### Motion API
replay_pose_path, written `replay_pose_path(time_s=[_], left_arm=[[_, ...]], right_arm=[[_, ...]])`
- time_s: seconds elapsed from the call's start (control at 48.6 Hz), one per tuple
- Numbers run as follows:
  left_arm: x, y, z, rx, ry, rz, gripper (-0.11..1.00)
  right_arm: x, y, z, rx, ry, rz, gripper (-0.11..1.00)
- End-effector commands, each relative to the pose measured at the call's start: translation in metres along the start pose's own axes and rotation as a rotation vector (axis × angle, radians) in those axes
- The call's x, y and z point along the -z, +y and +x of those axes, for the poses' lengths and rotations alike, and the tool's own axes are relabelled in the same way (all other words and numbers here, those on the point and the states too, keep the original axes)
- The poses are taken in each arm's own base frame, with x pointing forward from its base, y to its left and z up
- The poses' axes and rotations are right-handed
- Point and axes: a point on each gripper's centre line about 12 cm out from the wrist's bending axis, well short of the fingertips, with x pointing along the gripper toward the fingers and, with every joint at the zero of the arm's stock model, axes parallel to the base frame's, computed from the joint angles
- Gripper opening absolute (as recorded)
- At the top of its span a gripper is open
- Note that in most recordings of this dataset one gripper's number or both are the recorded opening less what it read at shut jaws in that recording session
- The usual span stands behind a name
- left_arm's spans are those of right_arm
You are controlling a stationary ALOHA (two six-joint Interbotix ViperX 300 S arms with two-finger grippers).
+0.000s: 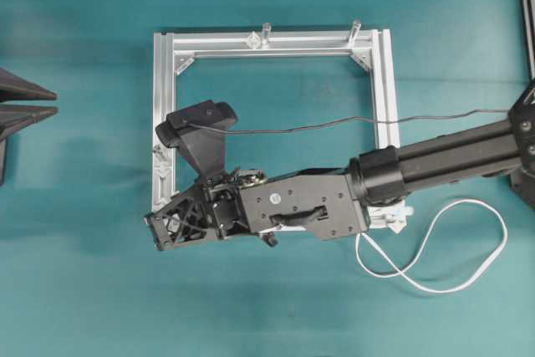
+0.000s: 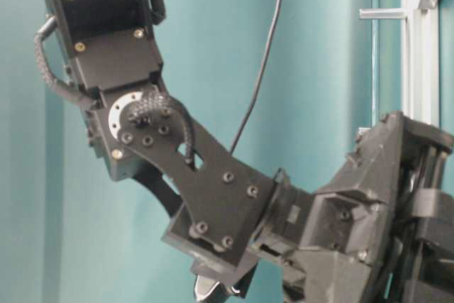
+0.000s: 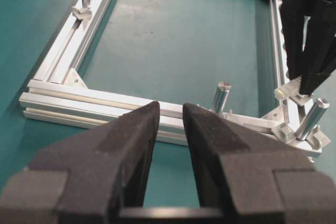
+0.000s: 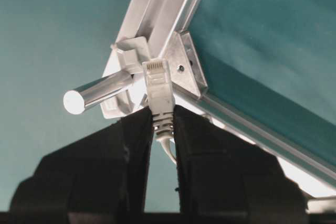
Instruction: Move the cable alternately left and right between 8 closely spaced pins so it hooks onto each one.
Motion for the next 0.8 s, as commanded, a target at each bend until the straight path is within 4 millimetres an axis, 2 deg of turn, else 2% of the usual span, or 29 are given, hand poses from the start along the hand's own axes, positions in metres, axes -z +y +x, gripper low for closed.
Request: replay_pose_path(time_s=[0.0,0.349,0.781], left_arm=[[-0.0043,0.0000,0.0003,-0.002,-0.009,-0.007,0.31],[-0.0043,-0.0001,0.0003,-0.002,-0.009,-0.008,0.31],[-0.0043,-0.0001,0.0003,-0.002,-0.009,-0.008,0.31]], right_arm=[[0.0108,0.0167,-0.0181,-0.063,0.017,-0.005,0.15],[0.0188,0.0194,-0.0174,-0.068,0.028,-0.011,0.15],[0.0182,0.0191,-0.0165,-0.068,0.027,-0.012,0.15]])
